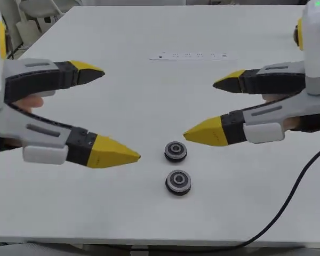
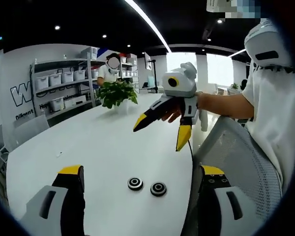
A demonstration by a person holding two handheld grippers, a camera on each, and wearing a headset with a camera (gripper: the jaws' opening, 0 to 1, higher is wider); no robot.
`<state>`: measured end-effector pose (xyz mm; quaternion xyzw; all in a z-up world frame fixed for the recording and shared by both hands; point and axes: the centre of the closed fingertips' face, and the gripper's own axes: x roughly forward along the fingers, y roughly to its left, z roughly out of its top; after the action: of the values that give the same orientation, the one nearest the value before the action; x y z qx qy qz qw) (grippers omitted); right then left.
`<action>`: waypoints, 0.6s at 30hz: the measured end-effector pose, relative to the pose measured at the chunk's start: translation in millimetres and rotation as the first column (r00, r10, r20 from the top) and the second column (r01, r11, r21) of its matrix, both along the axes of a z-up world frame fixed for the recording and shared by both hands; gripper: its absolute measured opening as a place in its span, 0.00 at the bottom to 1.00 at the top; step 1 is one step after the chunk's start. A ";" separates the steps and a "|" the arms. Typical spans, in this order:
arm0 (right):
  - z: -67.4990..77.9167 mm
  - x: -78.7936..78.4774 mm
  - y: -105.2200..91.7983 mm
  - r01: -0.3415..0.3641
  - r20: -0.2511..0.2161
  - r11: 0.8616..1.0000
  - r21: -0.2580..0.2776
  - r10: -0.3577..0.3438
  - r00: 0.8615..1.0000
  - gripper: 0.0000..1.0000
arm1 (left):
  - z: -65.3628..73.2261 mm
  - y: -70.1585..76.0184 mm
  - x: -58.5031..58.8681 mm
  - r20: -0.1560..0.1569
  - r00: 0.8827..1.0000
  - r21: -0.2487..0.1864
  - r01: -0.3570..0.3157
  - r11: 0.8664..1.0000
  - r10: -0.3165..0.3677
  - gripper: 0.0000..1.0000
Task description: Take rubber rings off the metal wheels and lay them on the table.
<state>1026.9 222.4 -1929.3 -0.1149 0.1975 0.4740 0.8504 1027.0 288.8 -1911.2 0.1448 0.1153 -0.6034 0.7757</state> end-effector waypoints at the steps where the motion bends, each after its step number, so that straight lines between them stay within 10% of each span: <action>1: -5.2 1.3 2.6 -0.026 0.000 0.999 -0.022 0.026 1.000 0.69 | -0.5 -5.8 1.1 -0.008 1.000 -0.013 0.009 1.000 -0.010 0.93; 18: -75.6 -13.3 -0.7 -0.123 -0.079 0.991 -0.044 0.120 0.990 0.41 | -33.3 -57.8 9.2 0.045 0.997 -0.082 0.071 0.994 -0.067 0.64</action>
<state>1013.6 221.7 -2004.8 -0.1292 0.2341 0.5241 0.8086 1036.2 231.0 -1944.5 0.1288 0.0685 -0.6310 0.7619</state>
